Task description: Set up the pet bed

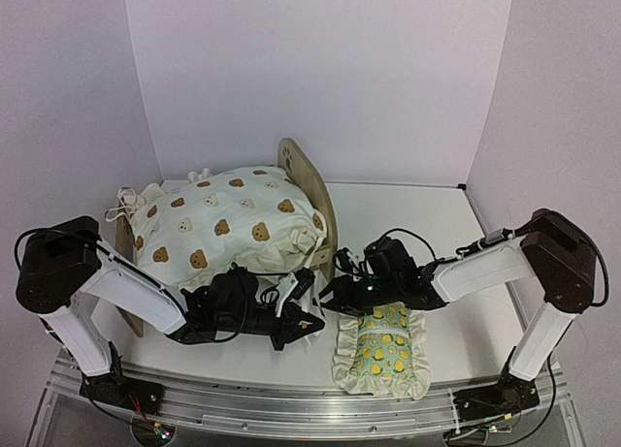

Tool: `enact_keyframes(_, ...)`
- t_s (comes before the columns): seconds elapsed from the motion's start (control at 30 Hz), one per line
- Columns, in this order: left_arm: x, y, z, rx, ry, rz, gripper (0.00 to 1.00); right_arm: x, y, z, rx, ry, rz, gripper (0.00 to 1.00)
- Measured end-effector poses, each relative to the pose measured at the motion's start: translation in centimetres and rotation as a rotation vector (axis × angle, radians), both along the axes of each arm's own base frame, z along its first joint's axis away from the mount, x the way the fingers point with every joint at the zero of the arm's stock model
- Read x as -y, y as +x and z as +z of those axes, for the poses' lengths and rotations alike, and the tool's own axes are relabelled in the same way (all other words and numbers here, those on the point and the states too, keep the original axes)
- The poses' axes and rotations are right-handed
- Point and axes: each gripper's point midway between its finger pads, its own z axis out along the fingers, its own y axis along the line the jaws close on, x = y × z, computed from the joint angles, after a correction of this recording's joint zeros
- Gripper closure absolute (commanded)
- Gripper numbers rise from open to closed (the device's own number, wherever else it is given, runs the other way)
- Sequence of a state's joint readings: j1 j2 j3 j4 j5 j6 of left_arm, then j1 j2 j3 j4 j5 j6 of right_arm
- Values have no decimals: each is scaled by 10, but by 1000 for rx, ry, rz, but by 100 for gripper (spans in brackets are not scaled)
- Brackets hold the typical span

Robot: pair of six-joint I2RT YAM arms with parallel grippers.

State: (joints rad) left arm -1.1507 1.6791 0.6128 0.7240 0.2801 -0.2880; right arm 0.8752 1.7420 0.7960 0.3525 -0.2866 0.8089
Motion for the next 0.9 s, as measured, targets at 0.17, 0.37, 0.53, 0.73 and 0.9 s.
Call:
enact_keyframes(0.17,0,0,1,2,-6,2,100,6,2,3,24,-7,-26,53)
enact_keyframes(0.37,-2,-1,-3,-2,4,2,100,26,2,25,92,-44,-61,52)
enact_keyframes(0.53,-2,-3,-11,-10,20,-2,100,26,-1,26,82,-43,-52,52)
enact_keyframes(0.73,-1,-5,-20,-21,38,-5,100,14,-11,6,25,-60,-15,55)
enact_keyframes(0.9,0,-5,-23,-26,44,-6,100,4,-21,-5,-6,-61,11,67)
